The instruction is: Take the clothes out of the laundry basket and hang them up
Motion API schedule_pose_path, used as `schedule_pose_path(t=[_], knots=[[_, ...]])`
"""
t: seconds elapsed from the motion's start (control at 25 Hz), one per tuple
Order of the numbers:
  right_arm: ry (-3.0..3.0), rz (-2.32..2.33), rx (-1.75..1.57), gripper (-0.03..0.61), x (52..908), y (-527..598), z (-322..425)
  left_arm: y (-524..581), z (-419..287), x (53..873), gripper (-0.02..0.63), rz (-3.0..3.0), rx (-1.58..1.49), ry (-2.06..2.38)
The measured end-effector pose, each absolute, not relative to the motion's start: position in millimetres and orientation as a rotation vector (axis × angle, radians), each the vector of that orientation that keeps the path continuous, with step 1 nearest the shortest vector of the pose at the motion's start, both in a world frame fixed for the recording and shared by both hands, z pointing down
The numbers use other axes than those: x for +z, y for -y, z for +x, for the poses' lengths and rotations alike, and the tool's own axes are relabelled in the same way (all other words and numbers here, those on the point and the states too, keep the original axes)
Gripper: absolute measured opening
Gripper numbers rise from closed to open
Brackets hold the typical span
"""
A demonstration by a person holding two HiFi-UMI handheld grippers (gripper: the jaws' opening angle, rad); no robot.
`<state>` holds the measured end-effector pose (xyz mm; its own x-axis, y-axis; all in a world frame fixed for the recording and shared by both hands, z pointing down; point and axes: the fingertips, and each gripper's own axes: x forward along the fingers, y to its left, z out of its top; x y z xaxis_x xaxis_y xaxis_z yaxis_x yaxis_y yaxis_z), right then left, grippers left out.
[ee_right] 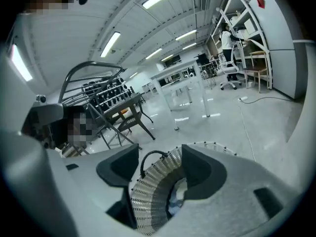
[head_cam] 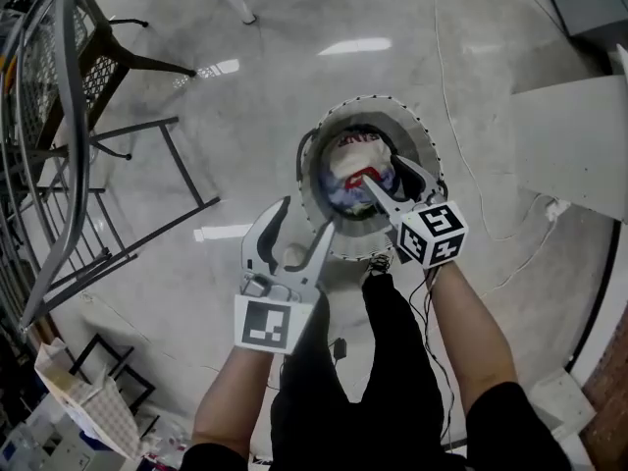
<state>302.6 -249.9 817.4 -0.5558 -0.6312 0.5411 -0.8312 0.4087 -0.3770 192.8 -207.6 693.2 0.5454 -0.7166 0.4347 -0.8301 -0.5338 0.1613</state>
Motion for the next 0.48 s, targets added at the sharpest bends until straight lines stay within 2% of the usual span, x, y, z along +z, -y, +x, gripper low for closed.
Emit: schedule_pose_path(t=[0.48], knots=[[2.179, 1.193, 1.081, 0.299, 1003, 216, 287, 195, 187, 817, 0.233, 2.412, 0.565, 1.177]])
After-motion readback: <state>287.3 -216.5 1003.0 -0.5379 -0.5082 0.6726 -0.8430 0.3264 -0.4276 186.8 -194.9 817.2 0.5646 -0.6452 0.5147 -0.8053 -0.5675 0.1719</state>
